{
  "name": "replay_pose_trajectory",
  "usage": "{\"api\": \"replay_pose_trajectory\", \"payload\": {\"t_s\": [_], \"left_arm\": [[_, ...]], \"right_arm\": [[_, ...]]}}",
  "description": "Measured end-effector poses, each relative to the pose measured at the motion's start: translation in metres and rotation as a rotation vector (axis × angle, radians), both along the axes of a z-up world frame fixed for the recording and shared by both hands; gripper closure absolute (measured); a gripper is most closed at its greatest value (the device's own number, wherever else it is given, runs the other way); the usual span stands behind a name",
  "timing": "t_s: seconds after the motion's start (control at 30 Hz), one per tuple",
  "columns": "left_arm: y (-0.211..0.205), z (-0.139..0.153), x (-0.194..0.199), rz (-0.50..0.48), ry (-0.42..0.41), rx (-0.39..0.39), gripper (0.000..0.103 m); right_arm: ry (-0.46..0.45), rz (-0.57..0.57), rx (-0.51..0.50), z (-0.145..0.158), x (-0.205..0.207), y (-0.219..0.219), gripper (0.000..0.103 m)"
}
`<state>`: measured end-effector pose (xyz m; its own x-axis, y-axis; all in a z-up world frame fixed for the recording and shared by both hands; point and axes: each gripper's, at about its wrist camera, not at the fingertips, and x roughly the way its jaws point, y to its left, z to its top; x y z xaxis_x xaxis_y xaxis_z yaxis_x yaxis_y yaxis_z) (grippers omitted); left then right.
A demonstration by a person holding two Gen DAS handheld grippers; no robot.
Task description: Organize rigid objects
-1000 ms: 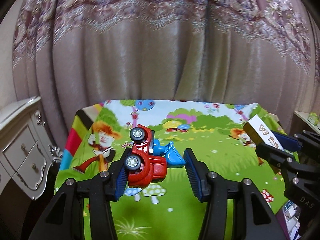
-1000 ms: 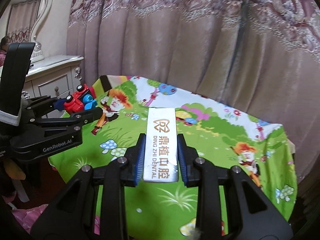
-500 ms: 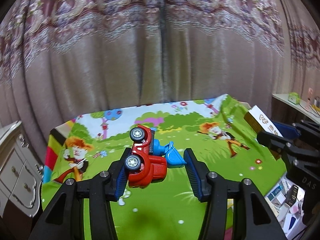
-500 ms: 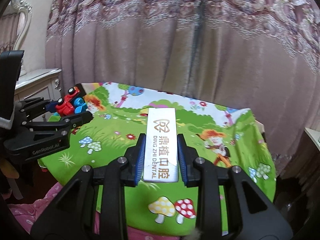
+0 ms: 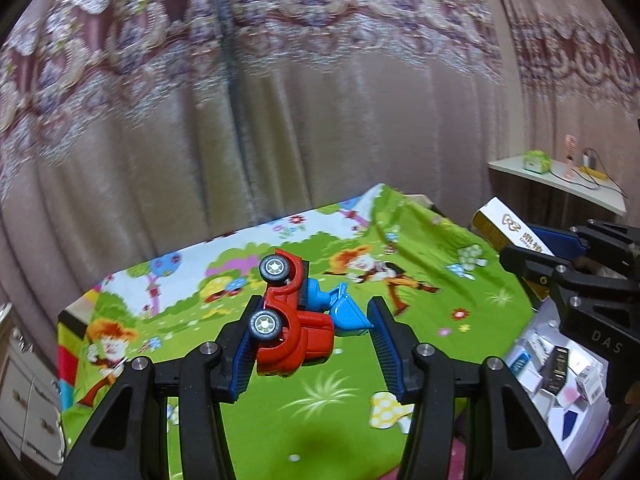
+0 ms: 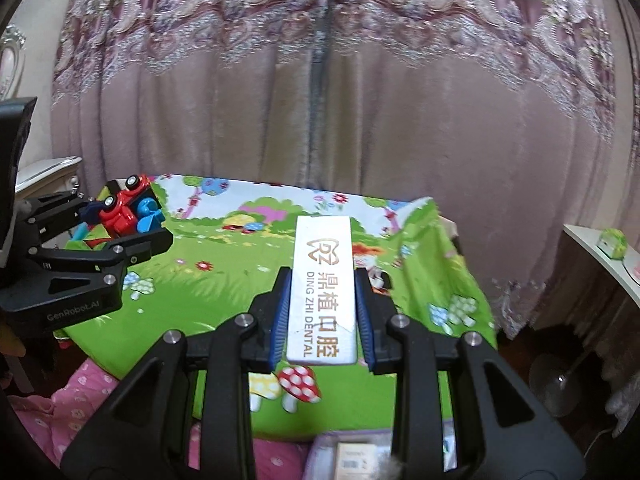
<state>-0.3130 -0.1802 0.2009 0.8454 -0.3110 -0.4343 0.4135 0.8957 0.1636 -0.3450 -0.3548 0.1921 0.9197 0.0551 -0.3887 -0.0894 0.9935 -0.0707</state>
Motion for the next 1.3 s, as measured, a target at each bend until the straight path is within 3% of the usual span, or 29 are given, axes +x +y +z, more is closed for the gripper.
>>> {"api": "replay_pose_trajectory", "payload": {"t_s": [0.5,0.8,0.97,1.07,1.13,1.2,1.3], "left_arm": [[-0.109,-0.026,-0.037,-0.31,0.082,0.093,0.05],[-0.157,-0.05,-0.056,-0.427,0.141,0.152,0.05],[-0.183,-0.074,-0.057,-0.469,0.203,0.18,0.05],[-0.196,-0.095,-0.057,-0.512,0.246,0.173,0.046],[-0.203,-0.104,-0.057,-0.498,0.269,0.205,0.032],[-0.202,-0.103,-0.061,-0.52,0.247,0.173,0.029],[-0.199,-0.093,-0.069,-0.486,0.166,0.173,0.018]], "right_arm": [[0.077,-0.222,0.046,-0.029,-0.058,-0.085,0.069],[0.121,-0.32,0.052,-0.043,-0.081,-0.117,0.069],[0.189,-0.369,0.065,-0.063,-0.091,-0.135,0.069],[0.275,-0.389,0.067,-0.083,-0.093,-0.143,0.068],[0.34,-0.396,0.056,-0.096,-0.093,-0.146,0.062],[0.365,-0.426,0.04,-0.103,-0.096,-0.149,0.036],[0.39,-0.428,0.066,-0.113,-0.103,-0.154,0.036]]}}
